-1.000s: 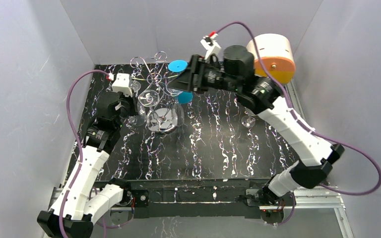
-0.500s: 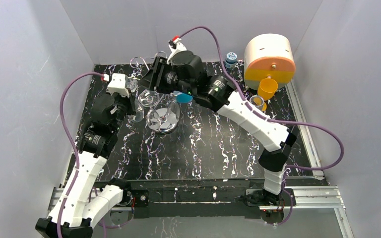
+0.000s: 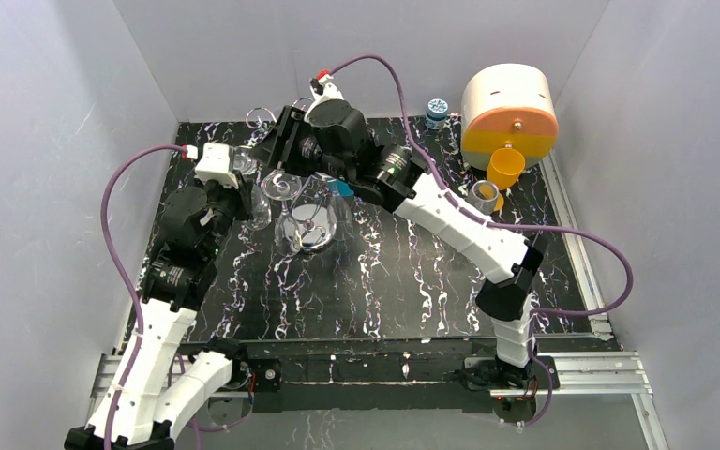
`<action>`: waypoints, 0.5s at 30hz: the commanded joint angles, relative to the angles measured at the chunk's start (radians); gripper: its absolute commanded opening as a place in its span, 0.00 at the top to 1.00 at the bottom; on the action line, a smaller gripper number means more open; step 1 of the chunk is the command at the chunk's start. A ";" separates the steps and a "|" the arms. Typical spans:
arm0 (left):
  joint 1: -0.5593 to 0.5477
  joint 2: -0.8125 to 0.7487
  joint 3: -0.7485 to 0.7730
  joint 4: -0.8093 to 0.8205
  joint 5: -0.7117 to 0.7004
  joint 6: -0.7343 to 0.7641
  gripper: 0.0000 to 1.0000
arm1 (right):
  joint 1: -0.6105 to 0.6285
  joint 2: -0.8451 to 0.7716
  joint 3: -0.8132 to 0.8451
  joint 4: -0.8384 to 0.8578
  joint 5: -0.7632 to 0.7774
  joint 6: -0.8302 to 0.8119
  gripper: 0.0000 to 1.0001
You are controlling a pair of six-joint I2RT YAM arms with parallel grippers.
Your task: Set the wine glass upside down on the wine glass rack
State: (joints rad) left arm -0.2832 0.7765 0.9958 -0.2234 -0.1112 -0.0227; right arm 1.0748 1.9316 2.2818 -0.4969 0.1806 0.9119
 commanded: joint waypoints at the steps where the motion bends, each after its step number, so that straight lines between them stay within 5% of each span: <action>1: 0.007 -0.014 0.021 0.041 0.024 -0.004 1.00 | 0.000 0.027 0.071 0.053 -0.026 0.043 0.44; 10: 0.006 -0.039 0.036 0.006 0.031 -0.005 1.00 | -0.005 0.038 0.060 0.088 -0.136 0.131 0.47; 15: 0.006 -0.048 0.034 -0.008 0.046 -0.014 1.00 | -0.017 0.032 0.043 0.113 -0.172 0.185 0.56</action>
State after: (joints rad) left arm -0.2832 0.7536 0.9958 -0.2481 -0.0879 -0.0273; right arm 1.0679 1.9747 2.3020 -0.4610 0.0483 1.0374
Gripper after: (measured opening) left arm 0.121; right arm 0.479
